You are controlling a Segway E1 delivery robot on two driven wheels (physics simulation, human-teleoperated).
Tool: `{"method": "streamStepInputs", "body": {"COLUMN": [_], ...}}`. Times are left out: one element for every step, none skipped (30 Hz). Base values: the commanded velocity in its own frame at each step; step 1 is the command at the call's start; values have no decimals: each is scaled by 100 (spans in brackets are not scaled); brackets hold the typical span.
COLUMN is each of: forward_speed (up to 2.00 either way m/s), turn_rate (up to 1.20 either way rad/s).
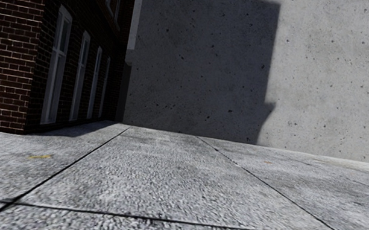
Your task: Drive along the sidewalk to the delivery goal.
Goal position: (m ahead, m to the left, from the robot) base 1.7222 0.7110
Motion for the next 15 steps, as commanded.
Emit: {"method": "streamStepInputs", "body": {"forward_speed": [162,162,162,162,162,162,162,162,162,162,162,162,162,162,162], "turn_rate": [33,33,33,33,29,29,29,28,28,28,28,28,28,28,28]}}
